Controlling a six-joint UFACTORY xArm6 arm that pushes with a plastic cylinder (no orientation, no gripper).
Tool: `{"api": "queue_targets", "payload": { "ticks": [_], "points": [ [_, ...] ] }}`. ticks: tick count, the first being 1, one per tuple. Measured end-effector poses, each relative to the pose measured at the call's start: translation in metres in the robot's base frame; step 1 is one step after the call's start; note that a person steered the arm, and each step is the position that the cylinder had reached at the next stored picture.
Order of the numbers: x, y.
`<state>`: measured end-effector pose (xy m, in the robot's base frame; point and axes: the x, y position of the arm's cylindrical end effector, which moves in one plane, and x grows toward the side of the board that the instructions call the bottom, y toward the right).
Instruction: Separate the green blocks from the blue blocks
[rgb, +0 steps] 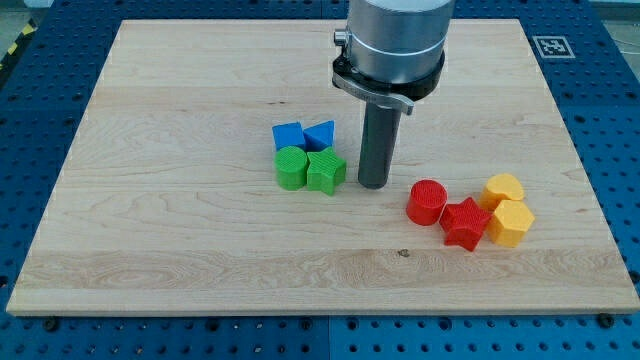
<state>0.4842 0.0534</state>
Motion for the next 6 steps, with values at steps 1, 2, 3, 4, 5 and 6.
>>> {"api": "queue_targets", "payload": {
  "ticks": [1,2,3,4,5,6],
  "points": [
    [0.0,-0.002],
    [0.0,-0.016],
    [0.0,-0.021],
    [0.0,-0.024],
    [0.0,-0.039],
    [0.0,-0.042]
  ]
}}
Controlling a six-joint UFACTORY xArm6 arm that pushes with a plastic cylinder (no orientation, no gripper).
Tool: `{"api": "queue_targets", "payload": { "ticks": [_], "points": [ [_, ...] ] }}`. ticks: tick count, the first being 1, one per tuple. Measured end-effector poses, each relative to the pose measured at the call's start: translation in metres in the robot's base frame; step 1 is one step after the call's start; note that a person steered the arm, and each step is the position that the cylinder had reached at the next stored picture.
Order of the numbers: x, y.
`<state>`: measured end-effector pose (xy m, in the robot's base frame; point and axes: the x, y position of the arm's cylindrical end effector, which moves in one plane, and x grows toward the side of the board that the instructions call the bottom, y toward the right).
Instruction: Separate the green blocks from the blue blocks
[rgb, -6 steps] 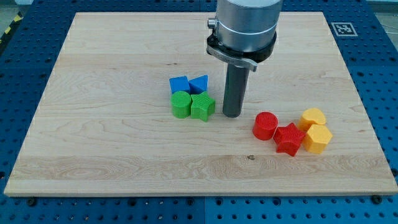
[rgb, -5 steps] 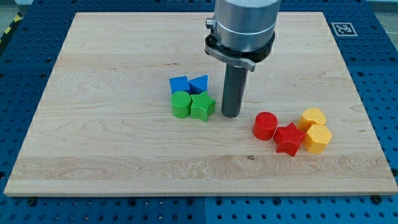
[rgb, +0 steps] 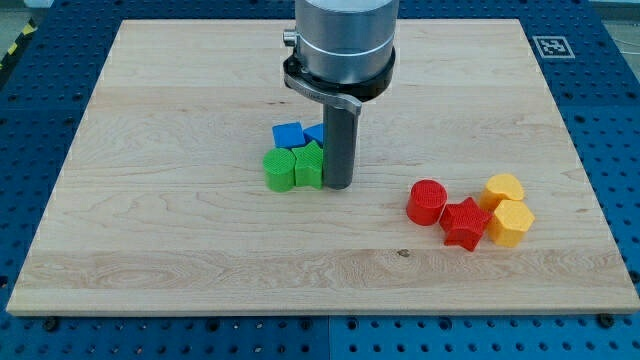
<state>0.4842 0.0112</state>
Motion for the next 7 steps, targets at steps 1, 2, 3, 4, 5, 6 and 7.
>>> {"api": "queue_targets", "payload": {
  "ticks": [1,2,3,4,5,6,7],
  "points": [
    [0.0,-0.021],
    [0.0,-0.021],
    [0.0,-0.023],
    [-0.007,-0.045],
    [-0.015,-0.048],
    [-0.015,-0.07],
    [-0.015,-0.077]
  ]
}}
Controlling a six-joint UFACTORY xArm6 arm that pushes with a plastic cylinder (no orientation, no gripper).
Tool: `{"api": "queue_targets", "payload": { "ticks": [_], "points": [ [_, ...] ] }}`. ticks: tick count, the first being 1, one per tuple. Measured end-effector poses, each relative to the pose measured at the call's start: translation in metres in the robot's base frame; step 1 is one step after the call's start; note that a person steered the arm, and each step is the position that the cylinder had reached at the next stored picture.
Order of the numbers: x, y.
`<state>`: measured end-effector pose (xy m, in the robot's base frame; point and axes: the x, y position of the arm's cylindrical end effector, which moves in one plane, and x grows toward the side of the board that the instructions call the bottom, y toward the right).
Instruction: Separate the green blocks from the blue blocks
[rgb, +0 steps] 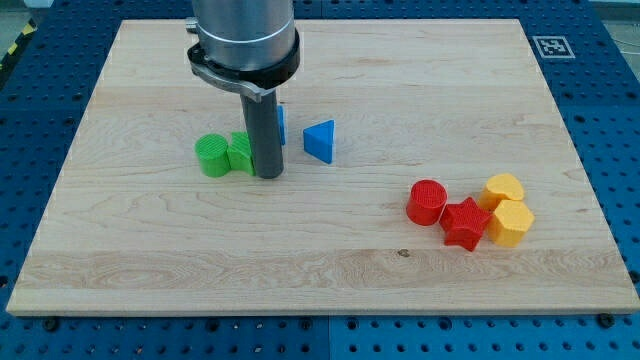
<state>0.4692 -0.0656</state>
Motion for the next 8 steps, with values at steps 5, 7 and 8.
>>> {"api": "queue_targets", "payload": {
  "ticks": [5,7,8],
  "points": [
    [0.003,-0.113],
    [0.007,-0.084],
    [0.008,-0.067]
  ]
}}
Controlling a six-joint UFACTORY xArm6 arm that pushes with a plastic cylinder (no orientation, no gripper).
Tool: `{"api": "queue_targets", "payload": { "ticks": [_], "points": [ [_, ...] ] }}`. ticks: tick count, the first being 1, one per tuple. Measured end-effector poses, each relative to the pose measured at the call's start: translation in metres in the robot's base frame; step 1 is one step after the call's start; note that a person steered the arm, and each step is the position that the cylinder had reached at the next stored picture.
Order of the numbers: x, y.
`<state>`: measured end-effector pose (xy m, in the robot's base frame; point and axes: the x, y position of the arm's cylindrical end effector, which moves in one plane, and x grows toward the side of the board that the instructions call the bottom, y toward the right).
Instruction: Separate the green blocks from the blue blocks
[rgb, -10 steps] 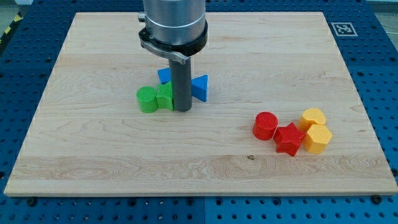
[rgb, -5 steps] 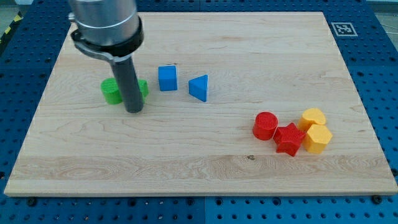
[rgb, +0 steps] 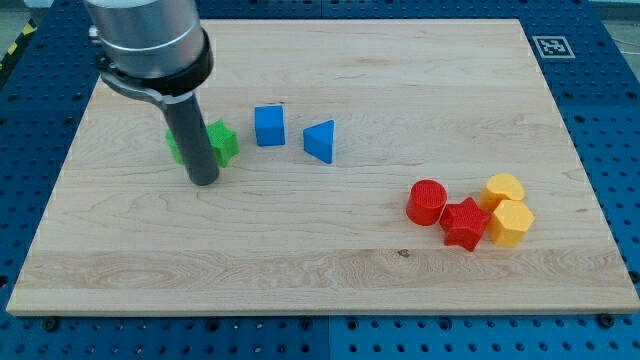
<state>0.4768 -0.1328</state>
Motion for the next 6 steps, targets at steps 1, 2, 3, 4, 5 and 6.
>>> {"api": "queue_targets", "payload": {
  "ticks": [1,2,3,4,5,6],
  "points": [
    [-0.015,-0.024],
    [-0.023,-0.037],
    [-0.023,-0.042],
    [-0.023,-0.059],
    [-0.013,-0.028],
    [0.009,0.03]
  ]
}}
